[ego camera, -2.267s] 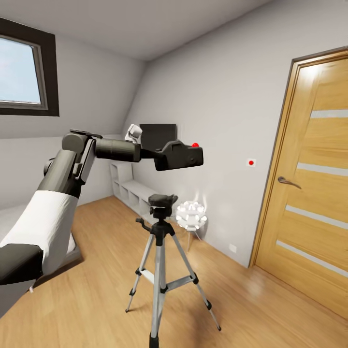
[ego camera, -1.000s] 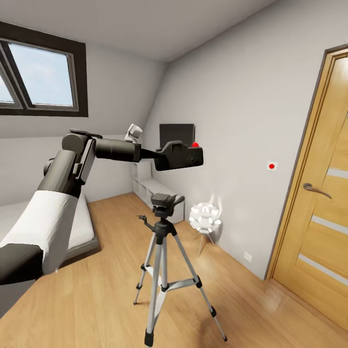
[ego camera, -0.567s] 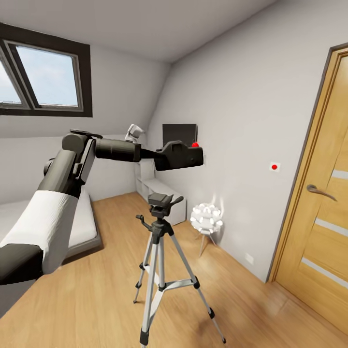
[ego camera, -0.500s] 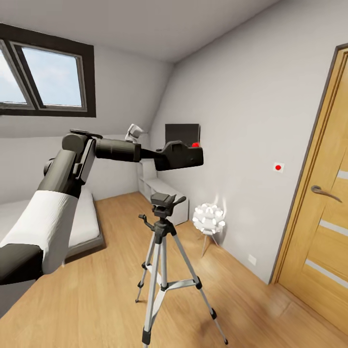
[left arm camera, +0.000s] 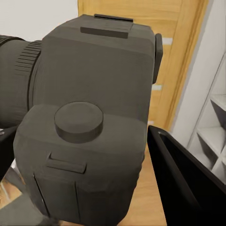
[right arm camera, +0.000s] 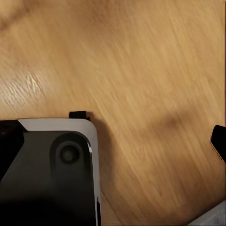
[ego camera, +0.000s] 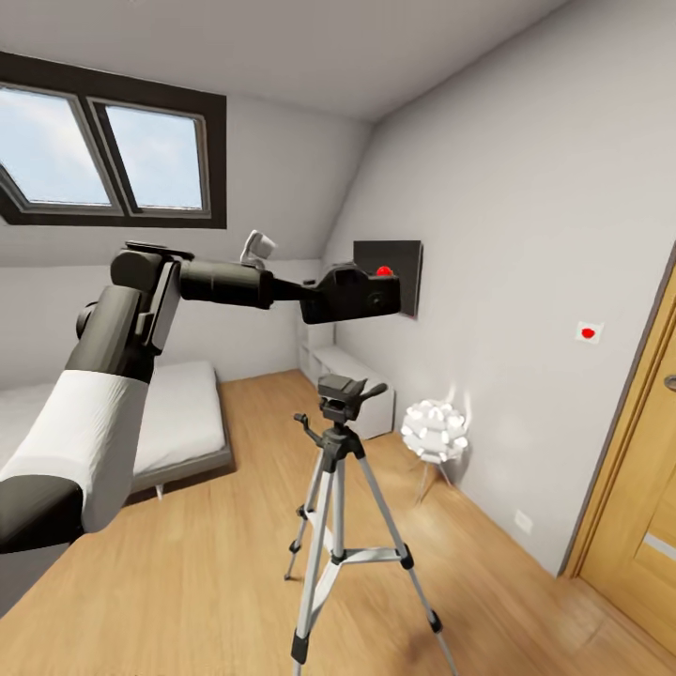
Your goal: Attach the digital camera to the camera tripod in the bedroom.
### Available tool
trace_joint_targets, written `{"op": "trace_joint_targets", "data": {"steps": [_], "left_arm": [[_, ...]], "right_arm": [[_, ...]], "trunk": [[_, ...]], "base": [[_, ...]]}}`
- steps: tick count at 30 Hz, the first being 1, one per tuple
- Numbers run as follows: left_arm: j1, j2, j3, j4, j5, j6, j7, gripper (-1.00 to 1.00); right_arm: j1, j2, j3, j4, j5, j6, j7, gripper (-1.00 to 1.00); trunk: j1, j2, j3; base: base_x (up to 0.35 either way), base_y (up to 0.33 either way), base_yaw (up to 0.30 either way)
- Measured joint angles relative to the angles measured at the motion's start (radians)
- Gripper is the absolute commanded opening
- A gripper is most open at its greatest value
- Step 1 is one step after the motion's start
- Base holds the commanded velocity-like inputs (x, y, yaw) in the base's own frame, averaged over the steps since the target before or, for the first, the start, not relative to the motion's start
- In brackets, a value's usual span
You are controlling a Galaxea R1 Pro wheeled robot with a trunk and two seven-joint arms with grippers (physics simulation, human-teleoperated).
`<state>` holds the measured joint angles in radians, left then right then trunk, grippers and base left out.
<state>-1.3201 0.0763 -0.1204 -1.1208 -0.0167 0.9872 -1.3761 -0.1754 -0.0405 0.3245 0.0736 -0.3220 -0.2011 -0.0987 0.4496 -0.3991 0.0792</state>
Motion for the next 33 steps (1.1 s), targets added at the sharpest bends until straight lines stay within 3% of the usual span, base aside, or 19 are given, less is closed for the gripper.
{"op": "trace_joint_targets", "data": {"steps": [10,26,33], "left_arm": [[0.0,0.0,0.0,-0.003,0.0,0.0,0.0,-1.0],[0.0,0.0,0.0,-0.001,0.0,0.0,0.0,-1.0],[0.0,0.0,0.0,-0.001,0.0,0.0,0.0,-1.0]], "right_arm": [[0.0,0.0,0.0,0.0,0.0,0.001,0.0,1.0],[0.0,0.0,0.0,-0.001,0.0,0.0,0.0,1.0],[0.0,0.0,0.0,0.0,0.0,0.0,0.0,1.0]], "trunk": [[0.0,0.0,0.0],[0.0,0.0,0.0],[0.0,0.0,0.0]], "base": [[0.0,-0.118,0.044],[0.003,-0.006,0.26],[0.117,-0.217,0.186]]}}
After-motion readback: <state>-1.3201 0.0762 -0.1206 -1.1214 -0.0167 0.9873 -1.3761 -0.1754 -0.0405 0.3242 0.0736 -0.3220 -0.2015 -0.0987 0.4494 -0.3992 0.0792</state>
